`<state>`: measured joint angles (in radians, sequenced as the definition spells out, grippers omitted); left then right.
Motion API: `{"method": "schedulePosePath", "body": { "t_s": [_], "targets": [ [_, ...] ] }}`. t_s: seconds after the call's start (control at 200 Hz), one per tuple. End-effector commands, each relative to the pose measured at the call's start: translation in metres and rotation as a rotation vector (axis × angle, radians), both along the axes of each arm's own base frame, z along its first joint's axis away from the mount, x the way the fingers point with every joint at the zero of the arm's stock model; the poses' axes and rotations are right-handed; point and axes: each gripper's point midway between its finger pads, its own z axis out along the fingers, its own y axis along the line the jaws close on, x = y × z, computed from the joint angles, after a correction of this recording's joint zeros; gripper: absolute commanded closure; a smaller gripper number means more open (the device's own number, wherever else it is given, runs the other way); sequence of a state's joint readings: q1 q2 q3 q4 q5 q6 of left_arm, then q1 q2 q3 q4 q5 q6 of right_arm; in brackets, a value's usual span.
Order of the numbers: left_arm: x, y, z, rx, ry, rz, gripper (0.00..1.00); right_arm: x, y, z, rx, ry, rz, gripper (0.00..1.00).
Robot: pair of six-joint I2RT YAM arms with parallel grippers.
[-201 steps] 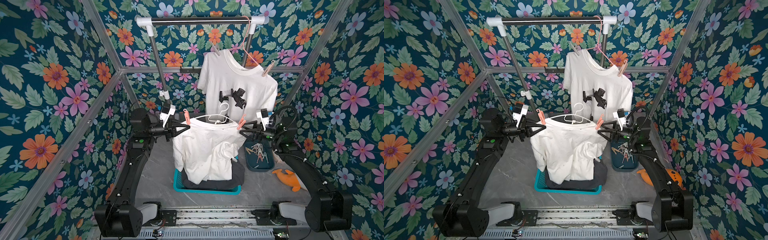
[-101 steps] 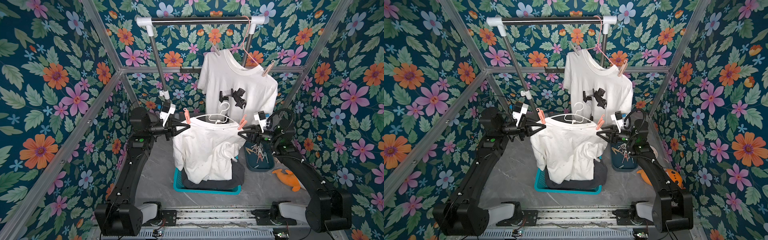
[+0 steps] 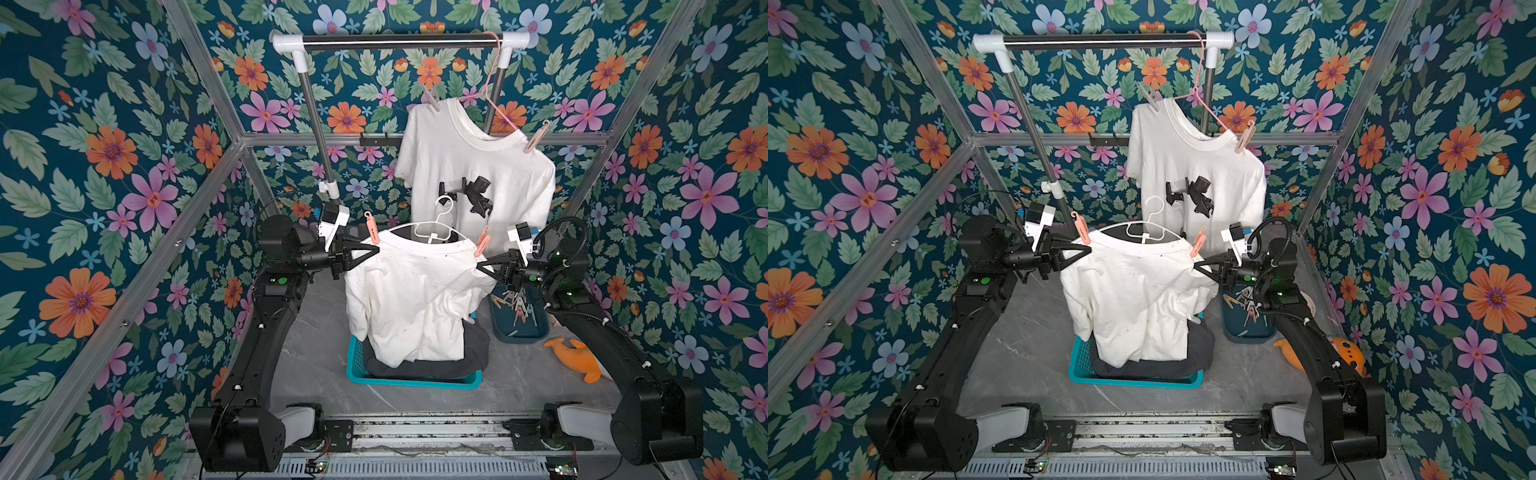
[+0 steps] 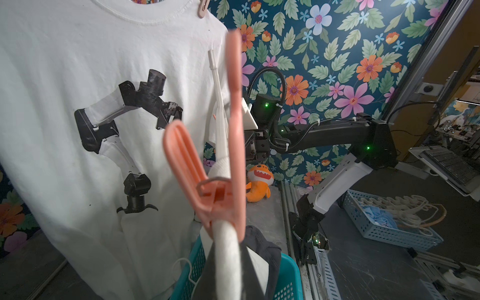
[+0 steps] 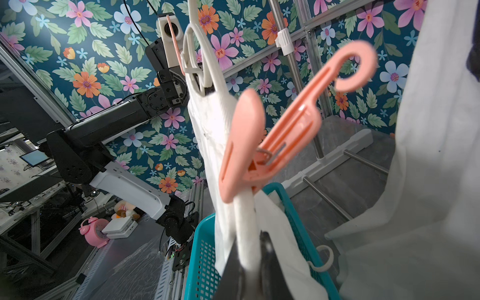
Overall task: Use clothespins to secure the t-shirt on both sides of the hanger
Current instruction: Hang the hanger on the clothesline.
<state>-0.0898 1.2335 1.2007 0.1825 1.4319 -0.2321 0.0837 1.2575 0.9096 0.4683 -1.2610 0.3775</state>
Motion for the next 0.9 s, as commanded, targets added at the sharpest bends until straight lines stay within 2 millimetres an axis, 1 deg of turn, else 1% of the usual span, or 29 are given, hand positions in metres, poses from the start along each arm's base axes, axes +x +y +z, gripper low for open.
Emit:
{"method": "schedulePosePath", "body": {
  "t_s": [0.0,0.03,0.07,0.15,0.19,0.22,0.315,0.35,0.39,0.405,0.435,0.445,0.46,0.56,0.645,0.705,0.835,0.895],
  "targets": [
    [-0.004,0.0,0.005,-0.002,-0.066,-0.015,0.95,0.002,-0.001,0.004,0.005,0.002,-0.028,0.98],
    [-0.004,0.0,0.004,-0.002,-0.065,-0.011,0.92,0.002,-0.001,0.005,0.005,0.002,-0.032,1.0],
    [-0.003,0.0,0.004,-0.002,-0.065,-0.003,0.87,0.003,-0.002,0.006,0.005,0.005,-0.041,1.0],
    [-0.002,0.0,0.002,-0.003,-0.064,0.01,0.71,0.002,-0.003,0.008,0.003,0.0,-0.06,1.0],
    [0.0,0.001,0.001,-0.003,-0.06,0.021,0.6,0.002,-0.003,0.009,0.001,-0.004,-0.076,1.0],
    [0.001,0.001,0.0,-0.003,-0.06,0.027,0.54,0.005,-0.005,0.01,-0.001,-0.004,-0.104,1.0],
    [0.003,0.001,-0.002,-0.003,-0.055,0.04,0.47,0.007,-0.007,0.012,-0.03,-0.008,-0.159,1.0],
    [0.004,0.001,-0.003,-0.003,-0.053,0.046,0.41,0.008,-0.007,0.012,-0.037,-0.011,-0.184,1.0],
    [0.006,0.002,-0.004,-0.003,-0.05,0.059,0.21,0.01,-0.01,0.015,-0.039,-0.014,-0.221,1.0],
    [0.007,0.002,-0.005,-0.002,-0.044,0.066,0.17,0.011,-0.011,0.015,-0.041,-0.014,-0.229,1.0],
    [0.009,0.003,-0.006,0.001,-0.042,0.08,0.12,0.012,-0.012,0.017,-0.044,-0.012,-0.25,1.0],
    [0.011,0.004,-0.007,0.003,-0.04,0.087,0.04,0.012,-0.013,0.018,-0.044,-0.011,-0.258,1.0],
    [0.013,0.004,-0.008,0.006,-0.039,0.102,0.01,0.012,-0.014,0.019,-0.046,-0.009,-0.267,1.0],
    [0.027,0.013,-0.018,0.042,-0.023,0.209,0.0,0.014,-0.017,0.026,-0.067,0.015,-0.315,1.0],
    [0.041,0.023,-0.021,0.048,-0.022,0.332,0.0,0.018,-0.019,0.03,-0.091,0.03,-0.362,1.0],
    [0.049,0.031,-0.021,0.047,-0.028,0.411,0.0,0.018,-0.018,0.034,-0.107,0.033,-0.38,1.0],
    [0.059,0.047,-0.016,0.045,-0.036,0.551,0.0,0.018,-0.018,0.045,-0.128,0.058,-0.426,1.0],
    [0.062,0.052,-0.016,0.045,-0.024,0.589,0.0,0.017,-0.016,0.051,-0.15,0.062,-0.446,1.0]
  ]
}}
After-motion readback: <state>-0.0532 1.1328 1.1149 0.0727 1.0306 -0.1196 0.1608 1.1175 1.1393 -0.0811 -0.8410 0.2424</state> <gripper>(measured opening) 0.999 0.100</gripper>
